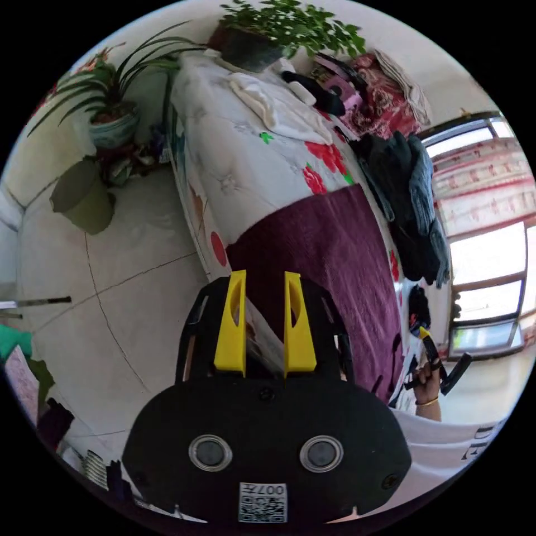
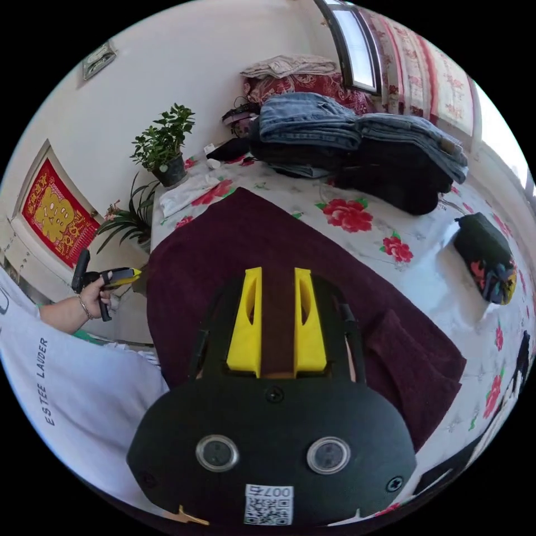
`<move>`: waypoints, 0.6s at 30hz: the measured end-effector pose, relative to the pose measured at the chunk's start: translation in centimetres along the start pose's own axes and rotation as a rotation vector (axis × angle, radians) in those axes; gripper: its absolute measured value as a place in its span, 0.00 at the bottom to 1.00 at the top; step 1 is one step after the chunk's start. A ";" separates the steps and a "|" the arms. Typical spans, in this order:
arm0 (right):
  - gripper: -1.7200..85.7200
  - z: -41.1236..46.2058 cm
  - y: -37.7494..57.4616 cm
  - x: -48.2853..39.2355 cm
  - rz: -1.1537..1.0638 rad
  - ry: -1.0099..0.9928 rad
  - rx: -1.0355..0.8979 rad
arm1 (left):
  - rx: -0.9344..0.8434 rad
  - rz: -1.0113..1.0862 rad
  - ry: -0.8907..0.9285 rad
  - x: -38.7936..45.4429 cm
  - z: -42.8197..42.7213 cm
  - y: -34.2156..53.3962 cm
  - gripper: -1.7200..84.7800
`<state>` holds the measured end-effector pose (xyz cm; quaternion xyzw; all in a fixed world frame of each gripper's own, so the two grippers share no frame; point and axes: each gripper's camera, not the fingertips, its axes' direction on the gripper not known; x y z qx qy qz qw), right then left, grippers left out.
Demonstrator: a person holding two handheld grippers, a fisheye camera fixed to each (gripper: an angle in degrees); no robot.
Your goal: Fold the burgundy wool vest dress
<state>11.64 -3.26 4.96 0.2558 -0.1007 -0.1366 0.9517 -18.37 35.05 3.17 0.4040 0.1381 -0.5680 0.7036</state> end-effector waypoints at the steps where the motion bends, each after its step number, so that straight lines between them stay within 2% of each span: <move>1: 0.12 1.4 -1.6 -1.2 -0.022 -0.034 0.003 | 0.005 -0.023 0.043 -1.5 -0.3 -0.5 0.15; 6: 0.13 9.6 -9.3 -6.3 -0.124 -0.115 -0.034 | -0.060 -0.112 0.201 -6.2 0.9 -1.5 0.18; 10: 0.14 18.7 -14.7 -9.8 -0.202 -0.121 -0.125 | -0.058 -0.108 0.301 -6.5 0.3 -1.1 0.14; 14: 0.15 25.3 -17.4 -11.9 -0.203 -0.100 -0.193 | -0.019 0.028 0.254 -3.3 -3.4 0.4 0.07; 18: 0.16 29.8 -19.8 -13.6 -0.153 0.029 -0.187 | 0.014 0.219 0.222 1.4 -6.7 2.1 0.06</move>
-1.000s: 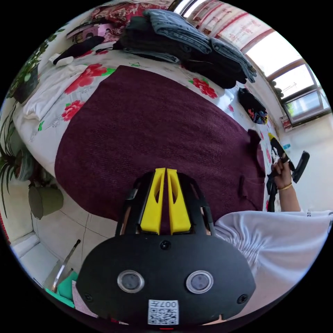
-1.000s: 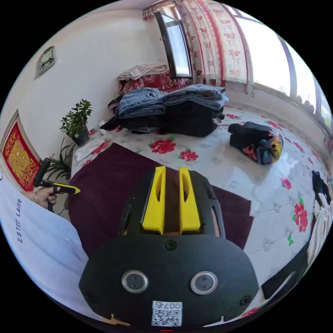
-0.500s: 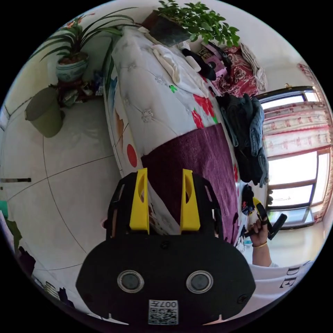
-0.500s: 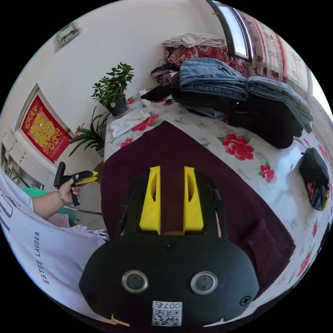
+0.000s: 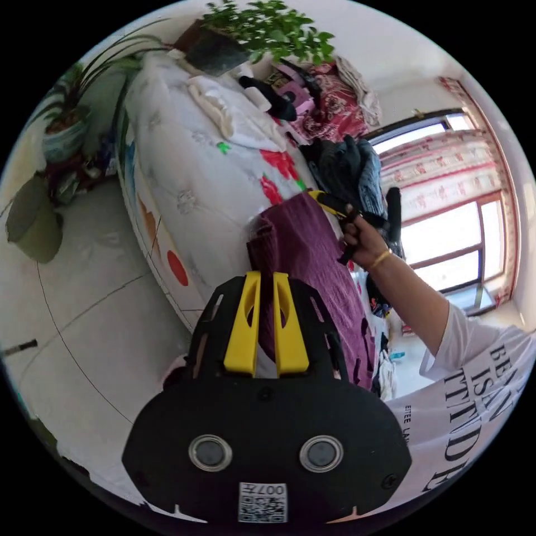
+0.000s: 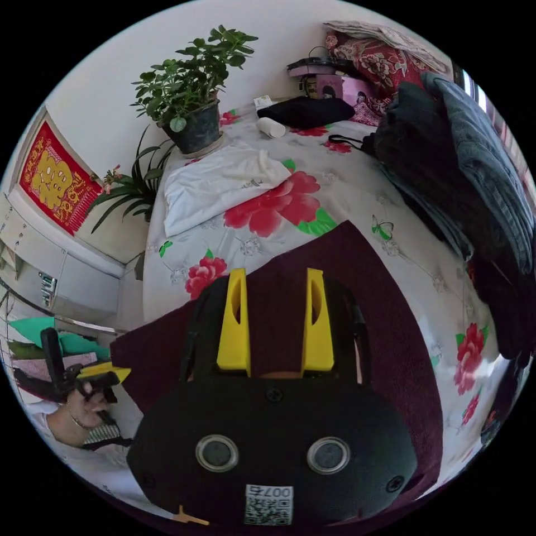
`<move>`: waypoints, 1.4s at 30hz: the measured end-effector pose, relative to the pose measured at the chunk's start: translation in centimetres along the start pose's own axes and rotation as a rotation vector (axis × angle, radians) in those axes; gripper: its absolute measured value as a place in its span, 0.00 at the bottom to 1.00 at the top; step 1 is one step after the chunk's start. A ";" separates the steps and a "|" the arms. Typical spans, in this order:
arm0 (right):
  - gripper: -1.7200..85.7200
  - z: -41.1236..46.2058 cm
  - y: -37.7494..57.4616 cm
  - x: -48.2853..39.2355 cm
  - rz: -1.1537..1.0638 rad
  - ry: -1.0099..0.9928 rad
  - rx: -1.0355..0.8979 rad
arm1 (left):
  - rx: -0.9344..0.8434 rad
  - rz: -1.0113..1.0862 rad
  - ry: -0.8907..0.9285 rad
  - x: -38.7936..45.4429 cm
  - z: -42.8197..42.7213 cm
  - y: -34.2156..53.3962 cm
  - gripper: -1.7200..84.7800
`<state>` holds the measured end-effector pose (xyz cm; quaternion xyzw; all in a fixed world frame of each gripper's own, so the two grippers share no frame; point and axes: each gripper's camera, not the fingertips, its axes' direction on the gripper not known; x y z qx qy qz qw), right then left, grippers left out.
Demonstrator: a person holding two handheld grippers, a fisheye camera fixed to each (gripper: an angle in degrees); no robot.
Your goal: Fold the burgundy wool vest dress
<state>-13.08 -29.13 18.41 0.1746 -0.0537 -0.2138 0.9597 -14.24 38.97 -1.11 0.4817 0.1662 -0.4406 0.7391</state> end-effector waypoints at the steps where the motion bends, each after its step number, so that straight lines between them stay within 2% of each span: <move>1: 0.16 1.0 -0.6 0.0 0.016 0.036 -0.001 | -0.003 0.066 -0.012 2.0 -0.4 0.3 0.06; 3: 0.15 3.6 -1.1 0.2 0.024 0.057 -0.086 | -0.007 0.160 -0.019 5.0 -0.8 1.0 0.06; 7: 0.08 5.1 -0.5 -0.6 -0.154 0.252 -0.156 | -0.030 0.378 -0.027 12.0 -0.7 3.2 0.06; 8: 0.07 4.8 -0.4 -0.1 -0.164 0.240 -0.158 | -0.042 0.453 -0.013 14.3 -0.6 4.0 0.06; 13: 0.04 -7.2 4.6 12.1 0.121 -0.165 0.192 | -0.137 0.821 0.044 24.5 0.2 9.3 0.06; 16: 0.03 -14.1 11.5 18.9 0.203 -0.275 0.324 | -0.225 1.051 0.086 30.6 1.9 13.7 0.06; 19: 0.03 -18.6 19.9 23.7 0.290 -0.259 0.365 | -0.350 1.223 0.160 35.3 5.4 18.4 0.06; 23: 0.04 -19.5 29.6 27.5 0.429 -0.159 0.311 | -0.547 1.323 0.267 39.3 12.5 25.0 0.06; 28: 0.07 -14.0 38.7 31.4 0.727 -0.036 0.143 | -0.802 1.316 0.179 38.8 23.6 32.0 0.08; 30: 0.08 -14.4 40.3 31.7 0.797 0.013 0.190 | -0.857 1.219 0.210 38.3 25.9 32.5 0.09; 32: 0.09 -15.4 41.0 31.4 0.812 0.041 0.246 | -0.838 1.112 0.282 38.2 26.4 31.9 0.11; 34: 0.10 -16.5 40.2 30.1 0.767 0.057 0.270 | -0.793 1.099 0.277 38.2 25.7 31.2 0.11; 36: 0.11 -16.5 38.3 28.1 0.703 0.026 0.286 | -0.704 1.075 0.234 37.6 24.6 30.0 0.11; 38: 0.12 -15.6 35.5 25.4 0.606 -0.017 0.277 | -0.554 0.974 0.113 35.3 23.2 27.4 0.10; 42: 0.13 -10.9 28.8 18.9 0.456 -0.025 0.211 | -0.487 0.774 -0.036 30.1 23.5 24.0 0.10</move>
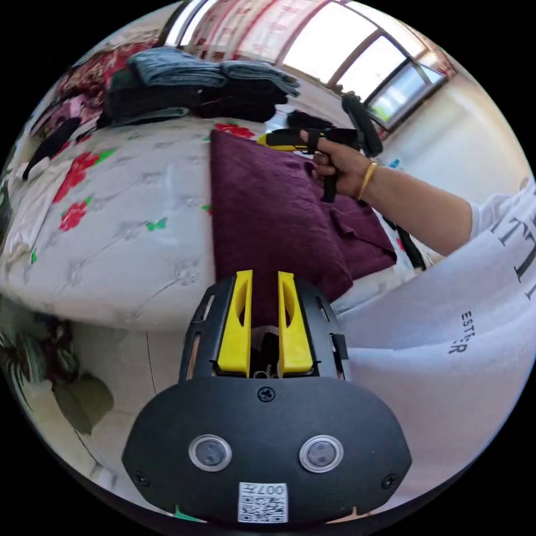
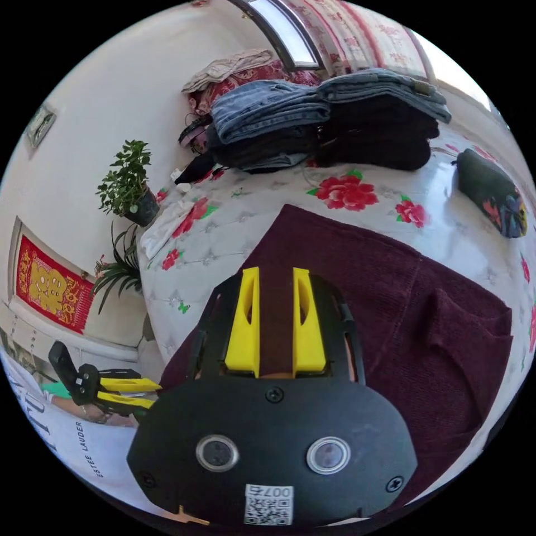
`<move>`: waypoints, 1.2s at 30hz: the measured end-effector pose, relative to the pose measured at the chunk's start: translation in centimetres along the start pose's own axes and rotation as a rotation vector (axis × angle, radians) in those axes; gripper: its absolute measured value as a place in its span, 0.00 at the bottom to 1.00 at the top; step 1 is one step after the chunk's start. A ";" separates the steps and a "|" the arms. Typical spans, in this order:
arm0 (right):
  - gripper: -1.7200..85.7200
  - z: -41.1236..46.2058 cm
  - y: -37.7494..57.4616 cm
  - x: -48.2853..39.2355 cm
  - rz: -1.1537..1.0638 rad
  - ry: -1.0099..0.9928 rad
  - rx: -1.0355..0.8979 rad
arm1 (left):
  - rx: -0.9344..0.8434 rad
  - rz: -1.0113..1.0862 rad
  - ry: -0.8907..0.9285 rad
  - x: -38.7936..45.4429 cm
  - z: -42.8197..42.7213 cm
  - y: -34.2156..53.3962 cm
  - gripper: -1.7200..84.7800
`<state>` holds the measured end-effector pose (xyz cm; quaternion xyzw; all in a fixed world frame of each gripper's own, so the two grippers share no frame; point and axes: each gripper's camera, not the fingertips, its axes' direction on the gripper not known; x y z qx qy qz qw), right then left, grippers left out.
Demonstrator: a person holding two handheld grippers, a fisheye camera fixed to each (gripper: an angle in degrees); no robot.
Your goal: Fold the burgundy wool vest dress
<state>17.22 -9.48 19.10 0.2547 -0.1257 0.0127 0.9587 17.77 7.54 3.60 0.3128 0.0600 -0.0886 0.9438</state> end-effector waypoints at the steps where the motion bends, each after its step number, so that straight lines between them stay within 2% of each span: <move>1: 0.13 1.7 -0.6 -1.6 -0.005 0.018 -0.007 | -0.022 -0.041 0.000 -1.5 0.5 0.4 0.11; 5: 0.15 5.3 -3.4 -3.9 0.028 0.083 -0.043 | -0.052 -0.035 -0.032 -3.4 2.4 1.1 0.12; 10: 0.15 5.9 -6.6 -3.2 0.066 0.198 0.007 | -0.061 -0.010 -0.066 -4.4 4.8 1.0 0.12; 13: 0.15 5.3 -8.0 -1.3 -0.019 0.286 0.001 | -0.051 -0.008 -0.064 -5.7 5.3 1.3 0.12; 21: 0.10 9.7 -12.5 -2.9 -0.266 0.128 -0.168 | -0.045 -0.026 -0.081 -10.0 7.3 1.9 0.09; 24: 0.05 12.8 -11.8 -5.9 -0.386 0.221 -0.306 | -0.044 -0.042 -0.056 -12.0 7.6 2.3 0.06; 26: 0.03 12.6 -11.6 -7.8 -0.447 0.258 -0.278 | -0.045 -0.046 -0.026 -13.5 7.8 2.8 0.04; 31: 0.03 8.2 -15.7 -12.7 -0.416 0.216 -0.089 | -0.010 -0.118 0.044 -16.9 7.5 4.6 0.02; 36: 0.08 11.4 -17.5 -13.5 -0.349 0.300 -0.228 | 0.023 -0.248 0.141 -21.2 8.3 6.8 0.02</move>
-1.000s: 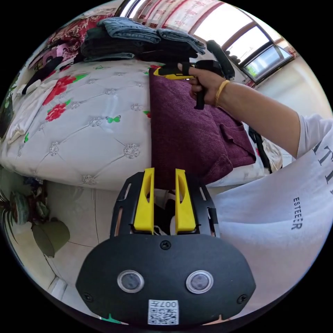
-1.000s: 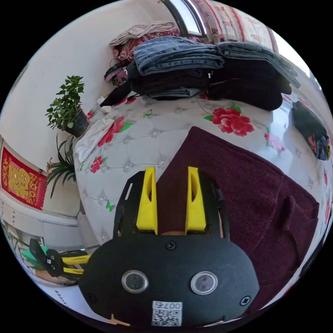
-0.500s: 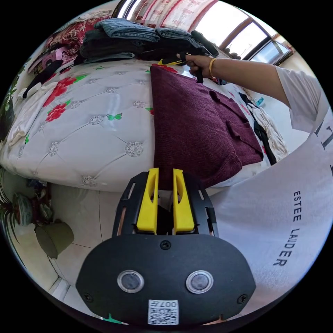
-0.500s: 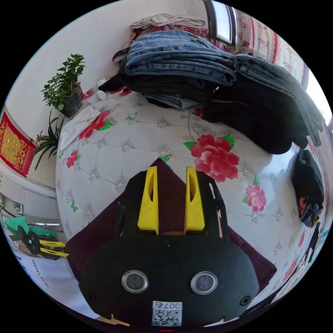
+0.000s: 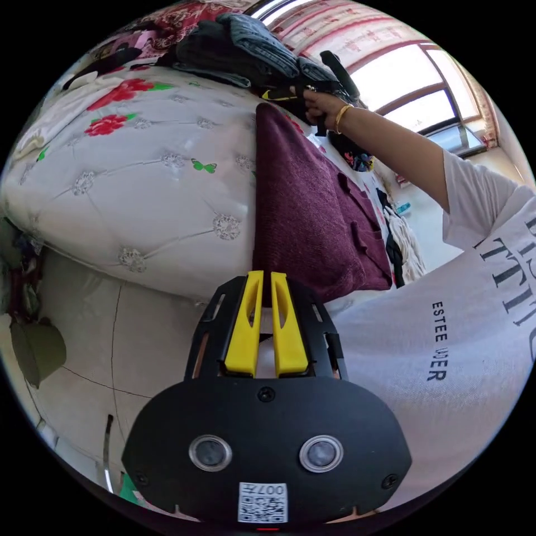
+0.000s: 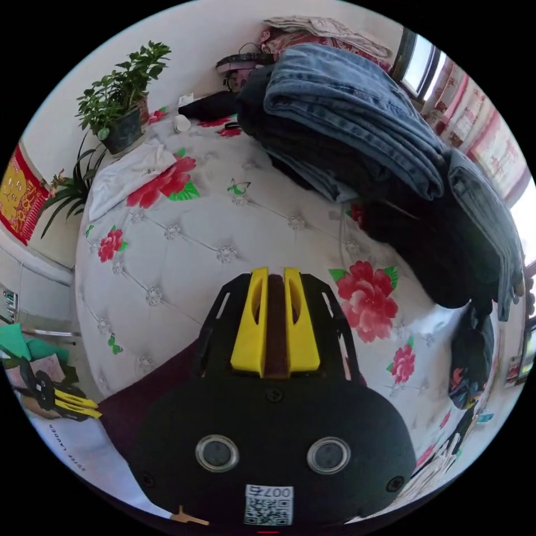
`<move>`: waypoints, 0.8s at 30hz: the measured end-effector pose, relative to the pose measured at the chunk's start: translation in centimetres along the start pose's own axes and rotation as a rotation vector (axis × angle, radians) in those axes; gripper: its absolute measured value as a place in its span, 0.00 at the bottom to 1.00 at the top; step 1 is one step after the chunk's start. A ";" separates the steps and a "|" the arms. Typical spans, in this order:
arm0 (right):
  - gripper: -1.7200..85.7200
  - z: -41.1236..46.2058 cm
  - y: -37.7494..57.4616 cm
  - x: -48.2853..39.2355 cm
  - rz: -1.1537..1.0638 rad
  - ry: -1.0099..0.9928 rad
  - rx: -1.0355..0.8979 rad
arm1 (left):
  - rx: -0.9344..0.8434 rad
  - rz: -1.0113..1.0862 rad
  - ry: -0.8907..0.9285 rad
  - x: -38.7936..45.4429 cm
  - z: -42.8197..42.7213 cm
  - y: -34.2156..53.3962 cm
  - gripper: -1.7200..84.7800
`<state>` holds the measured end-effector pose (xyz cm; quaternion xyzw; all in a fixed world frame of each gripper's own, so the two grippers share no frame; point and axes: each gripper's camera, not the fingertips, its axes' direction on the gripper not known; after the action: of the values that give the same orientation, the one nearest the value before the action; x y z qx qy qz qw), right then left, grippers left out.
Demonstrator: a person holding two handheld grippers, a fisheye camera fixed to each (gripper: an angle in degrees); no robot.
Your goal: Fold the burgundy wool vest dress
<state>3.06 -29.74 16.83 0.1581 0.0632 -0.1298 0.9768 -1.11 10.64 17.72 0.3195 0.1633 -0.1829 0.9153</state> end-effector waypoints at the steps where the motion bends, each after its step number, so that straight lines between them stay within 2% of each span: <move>1: 0.09 -1.1 0.5 0.5 0.058 0.018 0.030 | -0.003 -0.009 0.015 -0.8 0.0 0.2 0.02; 3: 0.11 -3.9 2.2 1.0 0.134 -0.022 0.111 | -0.004 0.003 0.017 -1.6 0.0 0.6 0.02; 6: 0.14 -8.2 6.5 0.9 0.261 -0.213 0.209 | -0.006 0.031 0.016 -2.3 0.0 1.3 0.02; 9: 0.15 -7.9 9.4 -3.2 0.238 -0.310 0.164 | -0.012 0.063 0.040 -2.8 -0.2 1.8 0.02; 12: 0.15 -4.5 9.9 -7.5 0.174 -0.275 -0.004 | -0.028 0.119 0.063 -2.4 -0.5 2.2 0.02; 15: 0.12 -4.4 10.3 -9.2 0.119 -0.045 0.033 | -0.035 0.200 0.098 -1.1 -0.9 2.5 0.01; 16: 0.10 -4.9 10.1 -8.9 0.085 -0.036 0.032 | -0.039 0.240 0.116 -0.3 -1.0 2.6 0.01; 18: 0.08 -6.1 9.7 -6.9 0.100 -0.079 0.006 | -0.035 0.302 0.154 1.3 -1.2 2.5 0.01; 20: 0.06 -8.6 9.7 -3.3 0.159 -0.209 0.034 | -0.034 0.391 0.213 4.2 -1.4 2.2 0.01; 24: 0.05 -17.9 14.6 8.5 0.333 -0.453 0.255 | -0.030 0.576 0.335 10.3 -1.3 1.1 0.01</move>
<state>13.70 -12.54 2.87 0.2546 -0.1995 -0.0066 0.9462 8.18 9.88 13.03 0.3646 0.2172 0.1407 0.8945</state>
